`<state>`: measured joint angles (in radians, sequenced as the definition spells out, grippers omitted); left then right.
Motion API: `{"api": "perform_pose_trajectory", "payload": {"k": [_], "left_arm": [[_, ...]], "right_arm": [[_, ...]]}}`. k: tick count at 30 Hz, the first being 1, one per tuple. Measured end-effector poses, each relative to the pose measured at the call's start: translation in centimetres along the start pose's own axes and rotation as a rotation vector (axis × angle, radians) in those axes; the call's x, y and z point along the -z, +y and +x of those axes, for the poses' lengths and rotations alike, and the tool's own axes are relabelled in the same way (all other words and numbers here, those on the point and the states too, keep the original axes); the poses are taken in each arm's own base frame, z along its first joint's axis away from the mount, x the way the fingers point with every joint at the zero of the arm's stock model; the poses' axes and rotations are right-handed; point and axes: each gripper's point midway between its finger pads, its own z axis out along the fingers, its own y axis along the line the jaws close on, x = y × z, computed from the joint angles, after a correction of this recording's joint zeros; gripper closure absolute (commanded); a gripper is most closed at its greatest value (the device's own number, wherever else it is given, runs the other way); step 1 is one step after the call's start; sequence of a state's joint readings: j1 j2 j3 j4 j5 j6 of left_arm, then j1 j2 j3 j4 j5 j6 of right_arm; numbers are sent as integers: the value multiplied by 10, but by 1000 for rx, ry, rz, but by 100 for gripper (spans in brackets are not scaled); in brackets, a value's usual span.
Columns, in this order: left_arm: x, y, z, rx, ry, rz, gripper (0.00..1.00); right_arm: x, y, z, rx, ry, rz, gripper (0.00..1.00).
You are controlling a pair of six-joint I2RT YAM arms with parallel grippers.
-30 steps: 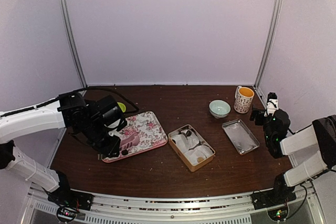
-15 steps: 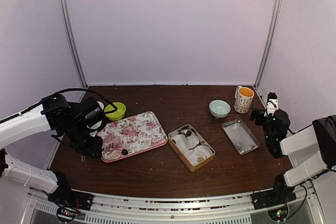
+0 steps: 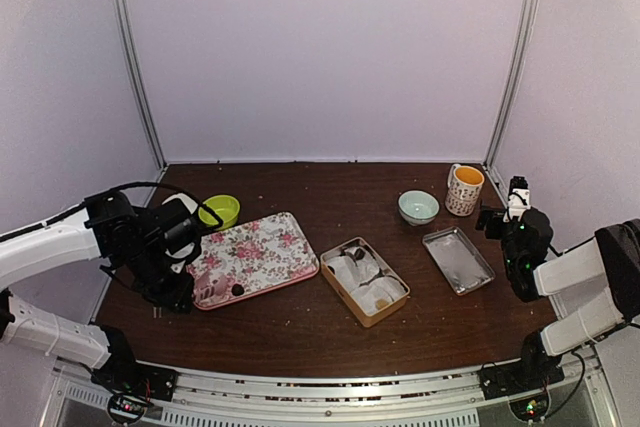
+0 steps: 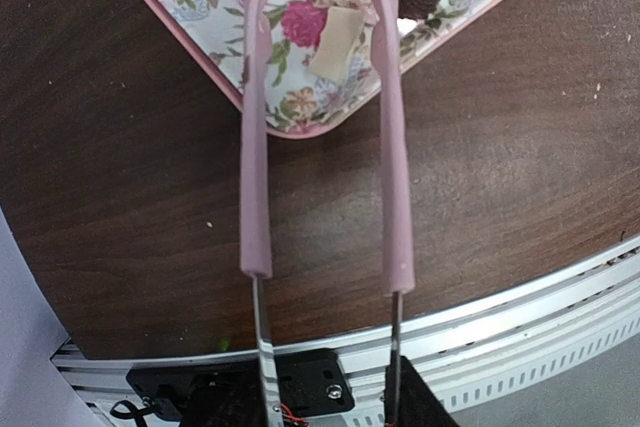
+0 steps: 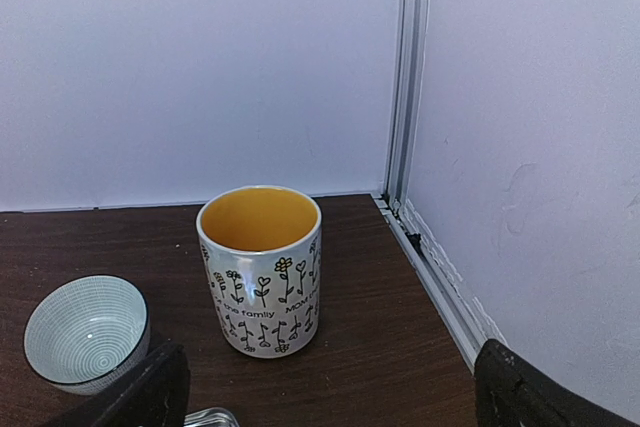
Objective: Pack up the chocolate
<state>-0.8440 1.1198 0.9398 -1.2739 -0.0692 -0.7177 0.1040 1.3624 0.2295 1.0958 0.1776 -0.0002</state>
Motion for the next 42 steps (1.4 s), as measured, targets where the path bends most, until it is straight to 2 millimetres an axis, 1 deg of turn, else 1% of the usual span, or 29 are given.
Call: {"api": "perform_pose_trajectory", "payload": {"k": [3, 6, 16, 20, 23, 25, 27, 28, 31, 32, 33, 35, 37, 40, 42], "left_arm": [[-4, -1, 2, -8, 10, 5, 64], [-6, -2, 3, -14, 16, 11, 69], [-12, -6, 4, -42, 51, 7, 80], [-13, -7, 3, -56, 66, 6, 81], [-4, -9, -5, -59, 49, 2, 83], [10, -12, -17, -64, 7, 7, 83], [31, -19, -35, -73, -61, 30, 84], [44, -24, -45, -80, -103, 52, 84], [70, -40, -68, -103, -198, 119, 85], [76, -48, -77, -113, -226, 150, 85], [78, -55, -82, -122, -243, 173, 85], [75, -69, -92, -141, -257, 210, 85], [66, -90, -102, -166, -261, 246, 85], [50, -130, -115, -220, -280, 296, 85], [42, -158, -120, -254, -297, 329, 86]], "right_arm": [[0, 0, 0, 0, 0, 0, 0], [0, 0, 0, 0, 0, 0, 0], [0, 0, 0, 0, 0, 0, 0], [0, 0, 0, 0, 0, 0, 0], [0, 0, 0, 0, 0, 0, 0], [0, 0, 0, 0, 0, 0, 0], [0, 0, 0, 0, 0, 0, 0], [0, 0, 0, 0, 0, 0, 0], [0, 0, 0, 0, 0, 0, 0], [0, 0, 0, 0, 0, 0, 0], [0, 0, 0, 0, 0, 0, 0], [0, 0, 0, 0, 0, 0, 0], [0, 0, 0, 0, 0, 0, 0], [0, 0, 0, 0, 0, 0, 0], [0, 0, 0, 0, 0, -1, 0]]}}
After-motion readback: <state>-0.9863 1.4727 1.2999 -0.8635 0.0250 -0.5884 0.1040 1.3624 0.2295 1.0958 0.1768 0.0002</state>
